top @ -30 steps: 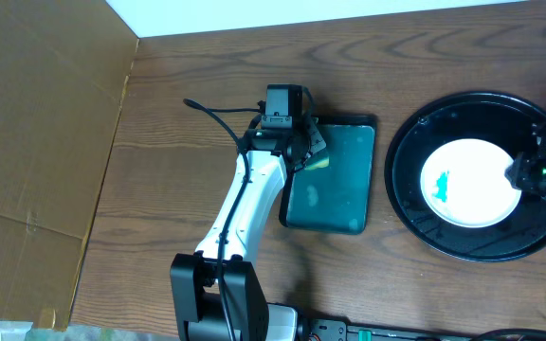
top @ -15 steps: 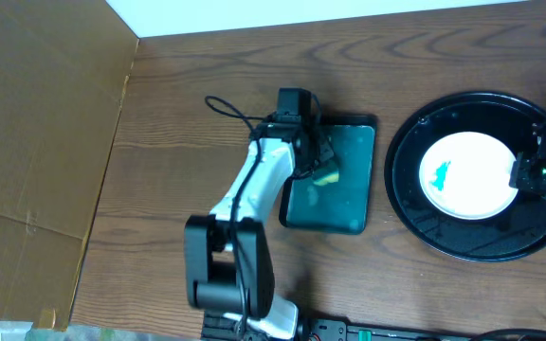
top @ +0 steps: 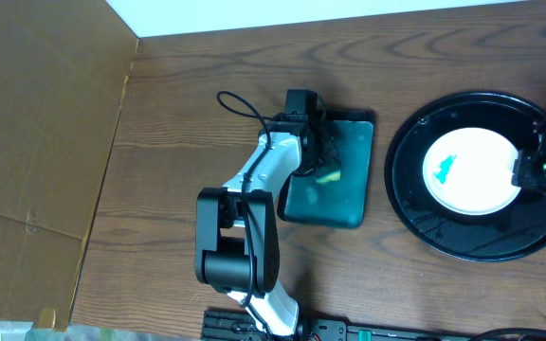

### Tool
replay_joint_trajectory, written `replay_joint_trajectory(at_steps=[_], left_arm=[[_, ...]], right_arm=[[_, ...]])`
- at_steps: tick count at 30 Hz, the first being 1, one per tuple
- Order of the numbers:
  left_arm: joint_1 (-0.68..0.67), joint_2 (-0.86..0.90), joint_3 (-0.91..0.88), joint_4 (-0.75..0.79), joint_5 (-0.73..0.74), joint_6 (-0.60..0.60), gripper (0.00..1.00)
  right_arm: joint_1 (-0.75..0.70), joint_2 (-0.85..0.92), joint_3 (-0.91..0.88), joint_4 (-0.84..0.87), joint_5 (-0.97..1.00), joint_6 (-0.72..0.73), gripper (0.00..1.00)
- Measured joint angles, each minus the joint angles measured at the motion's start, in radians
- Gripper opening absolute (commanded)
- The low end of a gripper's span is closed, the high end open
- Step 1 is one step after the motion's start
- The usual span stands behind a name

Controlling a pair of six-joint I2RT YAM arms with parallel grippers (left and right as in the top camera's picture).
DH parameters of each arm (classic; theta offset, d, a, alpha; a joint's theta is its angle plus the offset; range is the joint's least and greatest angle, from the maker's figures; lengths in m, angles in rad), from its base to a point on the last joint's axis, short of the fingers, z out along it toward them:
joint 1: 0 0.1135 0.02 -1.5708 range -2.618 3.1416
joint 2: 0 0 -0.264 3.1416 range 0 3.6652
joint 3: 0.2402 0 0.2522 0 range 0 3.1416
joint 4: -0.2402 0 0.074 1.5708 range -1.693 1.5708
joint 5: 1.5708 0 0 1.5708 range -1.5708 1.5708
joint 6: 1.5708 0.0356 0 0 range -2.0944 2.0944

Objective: Clean dirty plates on tray and stack at the side
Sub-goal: 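Dip the sponge into the soapy water tray with the left gripper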

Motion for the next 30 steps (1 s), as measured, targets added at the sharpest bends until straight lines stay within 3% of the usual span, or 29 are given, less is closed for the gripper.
replay_joint_trajectory(at_steps=[5, 15, 22, 26, 30], left_arm=[[-0.003, -0.026, 0.0, 0.02, -0.044, 0.038, 0.07], [-0.097, -0.038, 0.0, -0.001, -0.105, 0.081, 0.07], [-0.125, 0.033, 0.0, 0.005, -0.224, 0.084, 0.07], [-0.129, 0.049, 0.007, 0.006, -0.255, 0.084, 0.07], [-0.13, 0.057, 0.012, 0.007, -0.273, 0.084, 0.07]], right_arm=[[0.007, 0.0, 0.083, -0.046, 0.097, -0.058, 0.06], [0.093, 0.006, 0.088, -0.053, 0.143, -0.09, 0.05], [0.11, 0.01, 0.088, -0.059, 0.153, -0.1, 0.28], [0.11, 0.01, 0.088, -0.061, 0.171, -0.1, 0.36], [0.106, 0.01, 0.088, -0.074, 0.183, -0.099, 0.36]])
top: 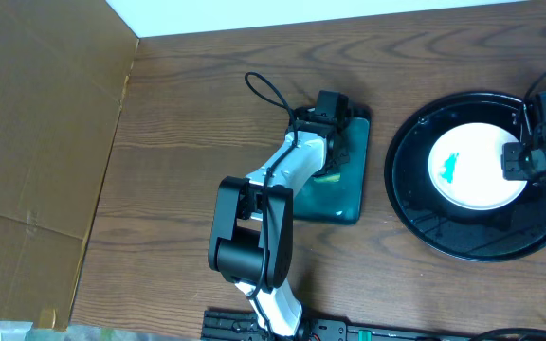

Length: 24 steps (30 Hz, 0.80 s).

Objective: Clean dirty plates on tray and stack at the side
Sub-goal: 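Dip the sponge into the soapy water tray with the left gripper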

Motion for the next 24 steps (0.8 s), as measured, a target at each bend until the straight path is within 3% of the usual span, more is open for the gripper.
replay_joint_trajectory(at_steps=[9, 15, 24], left_arm=[[0.0, 0.001, 0.0, 0.004, -0.011, 0.0, 0.07], [0.0, 0.005, 0.0, 0.012, -0.011, 0.0, 0.07], [0.0, -0.011, 0.001, 0.006, -0.009, 0.0, 0.07]], right_arm=[[-0.038, 0.0, 0.0, -0.02, -0.018, 0.016, 0.38], [-0.038, 0.002, 0.062, -0.15, -0.052, 0.029, 0.59], [-0.08, 0.002, 0.182, -0.306, -0.006, 0.029, 0.69]])
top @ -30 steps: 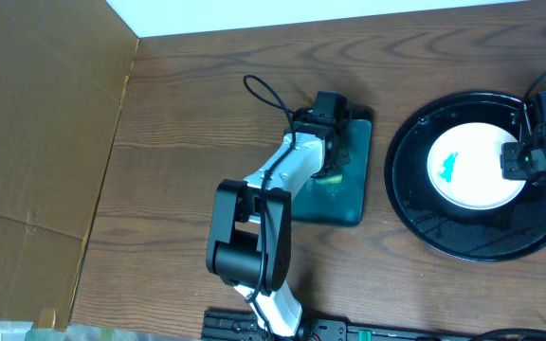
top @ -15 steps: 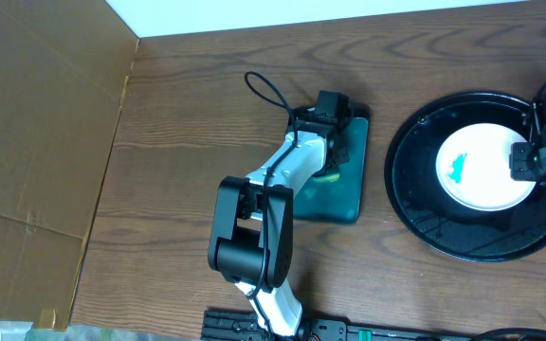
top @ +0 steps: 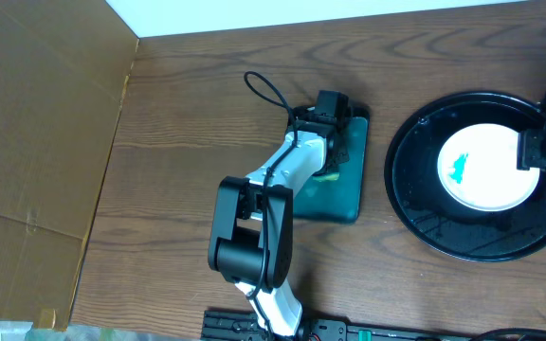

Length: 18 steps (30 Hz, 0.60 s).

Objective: Clean dirty plates on tray and stack at the side
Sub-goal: 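Dip the sponge into the soapy water tray with the left gripper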

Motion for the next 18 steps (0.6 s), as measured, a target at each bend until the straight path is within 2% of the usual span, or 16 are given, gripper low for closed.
replay_joint_trajectory(at_steps=[3, 9, 13, 16, 18], left_arm=[[0.0, -0.036, -0.004, -0.011, 0.003, 0.0, 0.07], [0.004, -0.19, -0.01, -0.013, 0.003, -0.008, 0.07], [0.004, -0.234, -0.01, -0.013, 0.026, -0.011, 0.07], [0.004, -0.233, -0.01, -0.021, 0.054, -0.012, 0.07], [0.004, -0.233, -0.01, -0.021, 0.068, -0.012, 0.07]], right_arm=[[-0.005, 0.0, -0.001, 0.001, 0.01, 0.001, 0.64], [-0.006, 0.0, -0.037, 0.088, -0.001, 0.0, 0.64], [-0.006, 0.0, -0.081, 0.126, -0.011, -0.003, 0.46], [-0.006, 0.0, -0.112, 0.162, -0.018, -0.003, 0.46], [-0.006, 0.0, -0.132, 0.19, -0.02, -0.004, 0.41]])
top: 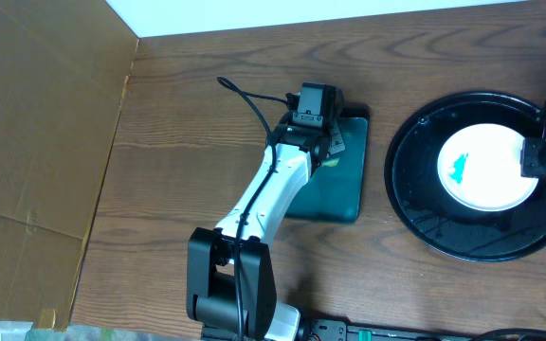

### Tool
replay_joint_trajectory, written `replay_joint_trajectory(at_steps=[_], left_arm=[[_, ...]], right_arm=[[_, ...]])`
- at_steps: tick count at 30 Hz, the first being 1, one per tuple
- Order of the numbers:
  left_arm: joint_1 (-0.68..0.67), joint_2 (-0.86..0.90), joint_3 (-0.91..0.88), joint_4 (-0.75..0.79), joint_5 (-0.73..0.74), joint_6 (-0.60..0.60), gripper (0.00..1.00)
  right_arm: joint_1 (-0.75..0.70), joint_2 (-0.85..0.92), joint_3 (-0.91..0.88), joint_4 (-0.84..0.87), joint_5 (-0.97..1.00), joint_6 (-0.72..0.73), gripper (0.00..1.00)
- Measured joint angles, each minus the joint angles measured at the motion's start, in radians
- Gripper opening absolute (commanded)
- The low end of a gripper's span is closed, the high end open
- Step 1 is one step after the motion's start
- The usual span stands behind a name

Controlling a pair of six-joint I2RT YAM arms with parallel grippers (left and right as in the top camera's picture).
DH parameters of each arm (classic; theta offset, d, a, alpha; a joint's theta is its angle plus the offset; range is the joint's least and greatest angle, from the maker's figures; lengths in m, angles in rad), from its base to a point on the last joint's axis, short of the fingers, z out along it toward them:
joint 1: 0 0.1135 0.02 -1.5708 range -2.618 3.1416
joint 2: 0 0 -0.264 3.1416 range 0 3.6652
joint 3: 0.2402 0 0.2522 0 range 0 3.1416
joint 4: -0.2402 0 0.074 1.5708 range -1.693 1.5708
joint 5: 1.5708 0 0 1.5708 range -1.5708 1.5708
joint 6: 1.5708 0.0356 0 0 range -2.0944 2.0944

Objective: Clean dirty plates on tray and stack at the side
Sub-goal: 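Dip the sponge into the soapy water tray with the left gripper, then carry the wet green sponge with the left gripper onto the held plate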

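Observation:
A white plate with a turquoise smear lies in the round black tray at the right. My right gripper sits on the plate's right rim and looks shut on it. My left gripper points down over the upper left of a dark green mat. It appears shut on a yellow-green sponge, of which only a sliver shows between the fingers.
A brown cardboard sheet covers the table's left side. A white wall edge runs along the back. The left arm's base stands at the front edge, with a black cable looping beside its wrist.
My left arm has stretched out straighter, and its gripper has shifted a little left and back over the mat. The sponge sliver sits higher on the mat. The right gripper and plate have barely moved.
At first the sponge lay mid-mat beside my left gripper, and the plate sat centred in the black tray. Then the mat had shifted slightly and the left gripper covered the sponge. The plate stood further right with my right gripper at its rim, as it does now.

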Motion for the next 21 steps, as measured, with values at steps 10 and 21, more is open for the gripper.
replay_joint_trajectory(at_steps=[10, 21], left_arm=[[0.0, 0.0, 0.0, -0.006, 0.037, 0.0, 0.07], [0.0, -0.005, 0.0, 0.015, 0.223, 0.0, 0.07]], right_arm=[[0.0, 0.0, -0.095, 0.107, -0.004, 0.013, 0.14], [0.015, 0.001, -0.109, 0.165, -0.048, 0.036, 0.01]])
